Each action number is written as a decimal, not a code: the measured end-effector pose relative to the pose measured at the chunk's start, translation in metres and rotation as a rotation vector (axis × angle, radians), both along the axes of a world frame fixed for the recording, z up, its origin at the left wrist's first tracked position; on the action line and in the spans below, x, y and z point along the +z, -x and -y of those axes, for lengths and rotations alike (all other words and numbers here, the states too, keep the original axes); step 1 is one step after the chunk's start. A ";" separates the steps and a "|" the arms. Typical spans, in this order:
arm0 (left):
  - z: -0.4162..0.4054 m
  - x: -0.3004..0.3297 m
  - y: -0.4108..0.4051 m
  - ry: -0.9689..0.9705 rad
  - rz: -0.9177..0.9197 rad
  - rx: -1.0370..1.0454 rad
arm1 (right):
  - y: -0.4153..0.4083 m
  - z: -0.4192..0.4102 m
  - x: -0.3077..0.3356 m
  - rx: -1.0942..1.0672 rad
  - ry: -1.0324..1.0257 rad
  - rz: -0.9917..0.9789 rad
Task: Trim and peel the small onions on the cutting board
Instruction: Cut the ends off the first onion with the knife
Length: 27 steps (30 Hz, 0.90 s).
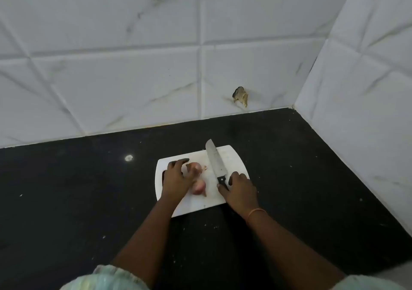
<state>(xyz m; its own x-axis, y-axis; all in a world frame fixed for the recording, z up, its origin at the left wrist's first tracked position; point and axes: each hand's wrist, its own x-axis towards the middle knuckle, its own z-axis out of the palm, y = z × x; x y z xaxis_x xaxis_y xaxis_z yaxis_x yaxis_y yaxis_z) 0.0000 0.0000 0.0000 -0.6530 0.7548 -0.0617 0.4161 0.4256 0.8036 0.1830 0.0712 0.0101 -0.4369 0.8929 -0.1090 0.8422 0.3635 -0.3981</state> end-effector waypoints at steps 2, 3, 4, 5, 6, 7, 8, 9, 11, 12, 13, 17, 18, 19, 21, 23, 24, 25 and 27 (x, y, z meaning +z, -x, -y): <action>-0.007 0.005 0.000 0.122 -0.034 -0.016 | -0.002 -0.003 0.001 0.004 0.009 -0.040; -0.010 0.005 -0.001 0.161 -0.042 -0.025 | -0.004 -0.004 0.001 0.011 0.014 -0.060; -0.010 0.006 -0.002 0.197 -0.033 -0.031 | -0.004 -0.004 0.001 0.006 0.030 -0.069; -0.012 0.005 -0.004 0.209 -0.039 -0.027 | -0.006 -0.006 0.000 0.011 0.043 -0.079; -0.013 0.004 -0.006 0.214 -0.036 -0.016 | -0.006 -0.007 0.000 0.014 0.050 -0.089; -0.013 0.003 -0.007 0.202 -0.029 -0.004 | -0.007 -0.008 0.000 0.008 0.055 -0.098; -0.012 0.003 -0.009 0.193 -0.021 0.007 | -0.007 -0.010 -0.001 0.001 0.066 -0.106; -0.011 0.002 -0.010 0.173 0.006 0.027 | -0.008 -0.010 -0.001 -0.007 0.080 -0.109; -0.012 0.001 -0.013 0.108 0.117 0.084 | -0.010 -0.014 -0.003 -0.012 0.105 -0.112; -0.012 0.001 -0.014 0.075 0.179 0.106 | -0.011 -0.015 -0.004 -0.016 0.115 -0.118; -0.012 0.002 -0.016 0.054 0.225 0.120 | -0.013 -0.018 -0.004 -0.021 0.127 -0.121; -0.016 0.001 -0.025 0.056 0.278 0.151 | -0.022 -0.021 -0.008 -0.010 0.110 -0.117; -0.017 0.000 -0.027 0.066 0.289 0.168 | -0.025 -0.021 -0.008 0.003 0.097 -0.119; -0.018 -0.001 -0.028 0.074 0.306 0.188 | -0.028 -0.020 -0.008 0.012 0.088 -0.126; -0.020 -0.003 -0.028 0.073 0.344 0.220 | -0.035 -0.020 -0.008 0.021 0.085 -0.153; -0.022 -0.005 -0.028 0.064 0.355 0.228 | -0.041 -0.019 -0.008 0.029 0.068 -0.181; -0.023 -0.004 -0.028 0.060 0.353 0.226 | -0.043 -0.018 -0.008 0.032 0.060 -0.200; -0.024 -0.003 -0.029 0.049 0.354 0.217 | -0.045 -0.017 -0.008 0.032 0.054 -0.218; -0.028 0.000 -0.029 0.013 0.346 0.161 | -0.047 -0.015 -0.008 0.029 0.050 -0.246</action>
